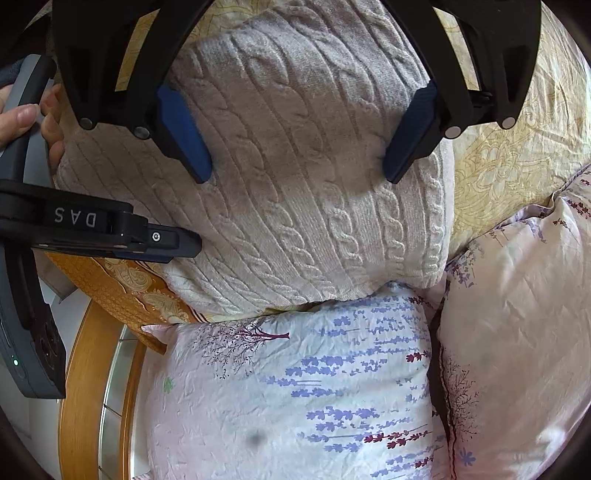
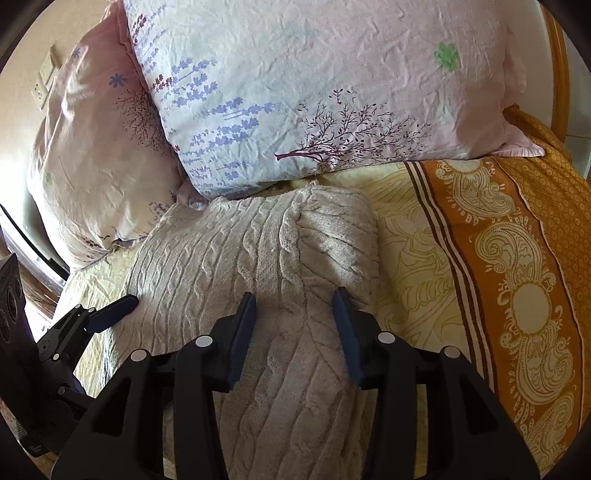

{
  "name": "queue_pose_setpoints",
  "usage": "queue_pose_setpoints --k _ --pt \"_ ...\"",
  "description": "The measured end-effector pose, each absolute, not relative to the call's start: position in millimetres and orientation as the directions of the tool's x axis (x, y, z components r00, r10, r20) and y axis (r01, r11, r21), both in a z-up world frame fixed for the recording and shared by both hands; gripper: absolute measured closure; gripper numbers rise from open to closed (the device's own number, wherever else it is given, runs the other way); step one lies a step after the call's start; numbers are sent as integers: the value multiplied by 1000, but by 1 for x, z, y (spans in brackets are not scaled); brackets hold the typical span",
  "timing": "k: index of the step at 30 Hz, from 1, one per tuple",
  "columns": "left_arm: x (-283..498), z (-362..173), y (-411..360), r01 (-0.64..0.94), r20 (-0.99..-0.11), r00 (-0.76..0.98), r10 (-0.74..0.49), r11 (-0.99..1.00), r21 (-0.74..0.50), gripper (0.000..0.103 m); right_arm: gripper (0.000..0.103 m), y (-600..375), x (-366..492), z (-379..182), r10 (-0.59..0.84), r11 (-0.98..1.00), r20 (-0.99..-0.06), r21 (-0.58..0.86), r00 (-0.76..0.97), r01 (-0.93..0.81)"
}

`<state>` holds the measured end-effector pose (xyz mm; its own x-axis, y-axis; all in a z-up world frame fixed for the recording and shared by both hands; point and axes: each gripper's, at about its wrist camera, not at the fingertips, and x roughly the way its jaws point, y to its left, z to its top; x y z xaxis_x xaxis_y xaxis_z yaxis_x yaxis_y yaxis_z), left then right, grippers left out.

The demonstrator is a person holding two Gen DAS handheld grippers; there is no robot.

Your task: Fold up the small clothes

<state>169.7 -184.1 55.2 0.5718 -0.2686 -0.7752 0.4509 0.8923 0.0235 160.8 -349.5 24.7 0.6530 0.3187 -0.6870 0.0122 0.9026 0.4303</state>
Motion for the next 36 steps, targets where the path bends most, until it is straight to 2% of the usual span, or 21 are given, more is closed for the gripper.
queue_pose_setpoints --k 5,17,19,22,26,33,35,36 --pt "169 54 -185 455 -771 579 -264 890 38 8 57 -353 160 23 339 886 -677 462 654 19" --pt "168 53 -186 457 -775 579 -254 888 50 8 56 -350 162 23 324 899 -683 439 654 13" --pt "168 53 -187 457 -776 578 -252 888 53 8 47 -351 162 23 353 884 -669 468 654 1" --pt "169 52 -187 456 -779 576 -250 889 52 7 39 -350 161 24 373 876 -657 482 655 -14" --pt "170 52 -187 457 -783 567 -256 888 40 7 38 -347 161 25 361 884 -660 467 659 -17" --pt "171 53 -185 461 -786 550 -281 887 5 5 38 -360 158 28 368 853 -625 522 689 17" --pt "168 59 -179 460 -768 561 -309 888 -21 6 38 -372 153 32 328 844 -607 533 724 65" --pt "166 64 -173 453 -752 572 -328 890 -44 7 33 -380 151 34 279 846 -612 522 740 113"
